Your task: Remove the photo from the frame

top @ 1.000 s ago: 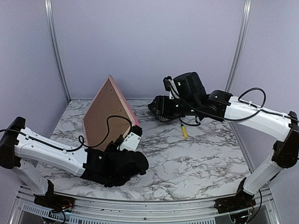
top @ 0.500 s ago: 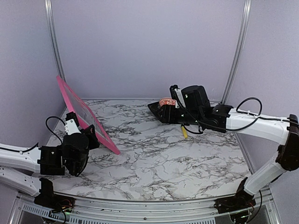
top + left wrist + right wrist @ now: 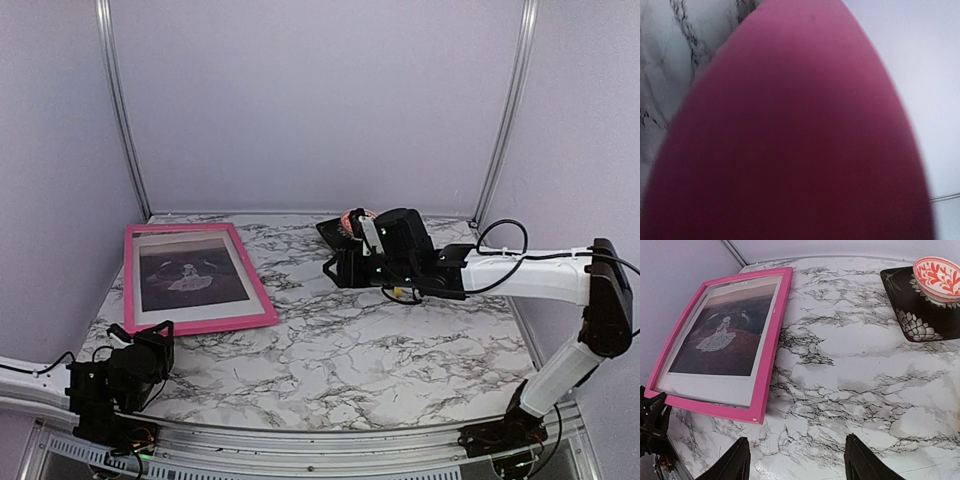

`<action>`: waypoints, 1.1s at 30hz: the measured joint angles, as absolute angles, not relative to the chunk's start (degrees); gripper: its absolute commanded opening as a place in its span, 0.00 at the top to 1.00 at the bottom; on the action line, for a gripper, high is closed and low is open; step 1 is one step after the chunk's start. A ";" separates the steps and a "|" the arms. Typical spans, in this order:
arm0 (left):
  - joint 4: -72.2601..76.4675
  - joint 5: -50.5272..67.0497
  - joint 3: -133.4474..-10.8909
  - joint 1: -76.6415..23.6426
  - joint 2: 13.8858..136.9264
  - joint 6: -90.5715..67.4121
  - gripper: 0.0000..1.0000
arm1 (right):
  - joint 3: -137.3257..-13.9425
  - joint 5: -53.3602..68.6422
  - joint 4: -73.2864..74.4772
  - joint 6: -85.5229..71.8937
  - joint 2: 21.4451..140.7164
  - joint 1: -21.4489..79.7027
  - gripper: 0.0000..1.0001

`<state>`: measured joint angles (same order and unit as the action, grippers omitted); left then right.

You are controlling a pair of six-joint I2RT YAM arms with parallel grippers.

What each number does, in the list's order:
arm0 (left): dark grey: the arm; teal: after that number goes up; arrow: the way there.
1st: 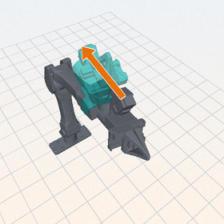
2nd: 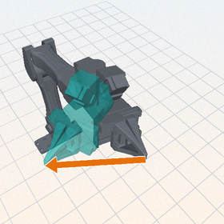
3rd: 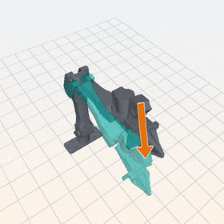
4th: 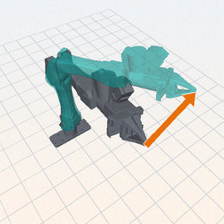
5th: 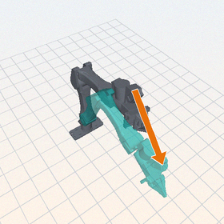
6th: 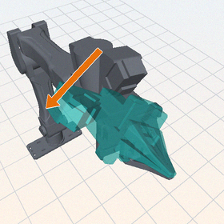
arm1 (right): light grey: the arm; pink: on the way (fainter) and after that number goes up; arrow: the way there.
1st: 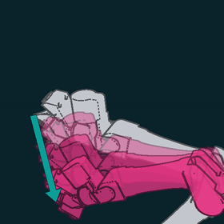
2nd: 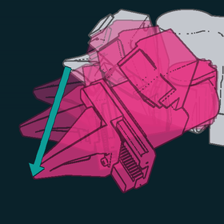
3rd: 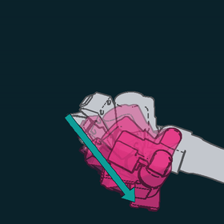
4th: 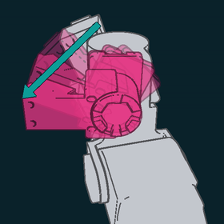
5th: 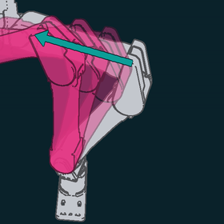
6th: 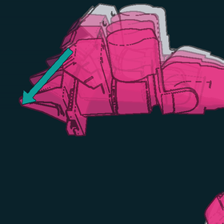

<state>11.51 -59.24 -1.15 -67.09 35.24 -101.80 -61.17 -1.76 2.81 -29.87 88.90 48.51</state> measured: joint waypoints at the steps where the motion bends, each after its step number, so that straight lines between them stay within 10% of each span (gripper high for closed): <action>1: 11.62 -58.46 -1.17 -67.09 35.22 -104.18 1.00 | -61.10 -1.52 2.46 -29.76 89.78 48.49 0.38; 14: -1.91 -42.28 -6.46 -71.46 39.72 -117.86 0.02 | -65.58 2.57 2.87 -27.18 102.74 48.49 0.39; 33: -43.29 -30.72 -40.49 -57.60 53.08 -91.70 0.01 | -85.12 -0.89 15.51 -18.98 116.92 49.10 0.31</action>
